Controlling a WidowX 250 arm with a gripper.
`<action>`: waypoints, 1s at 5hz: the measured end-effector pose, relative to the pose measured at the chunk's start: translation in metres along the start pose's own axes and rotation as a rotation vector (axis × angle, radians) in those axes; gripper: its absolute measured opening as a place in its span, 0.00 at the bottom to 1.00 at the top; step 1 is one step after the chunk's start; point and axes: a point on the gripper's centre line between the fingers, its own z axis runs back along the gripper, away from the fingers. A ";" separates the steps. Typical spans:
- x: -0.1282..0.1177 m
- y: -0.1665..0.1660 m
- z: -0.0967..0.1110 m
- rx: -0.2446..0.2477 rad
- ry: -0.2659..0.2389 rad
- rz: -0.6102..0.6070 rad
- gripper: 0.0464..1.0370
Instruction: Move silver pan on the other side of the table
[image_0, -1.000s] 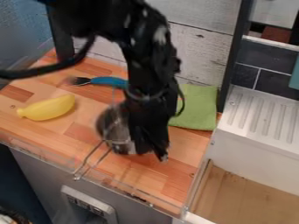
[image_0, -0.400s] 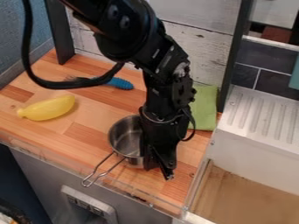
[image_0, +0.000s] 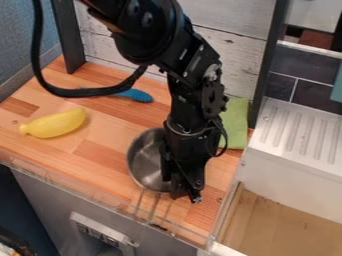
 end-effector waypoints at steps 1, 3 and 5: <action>-0.002 0.002 0.000 -0.002 0.003 0.006 0.86; -0.006 0.004 0.034 -0.005 -0.042 0.011 0.97; -0.017 0.022 0.094 0.039 -0.167 0.065 0.96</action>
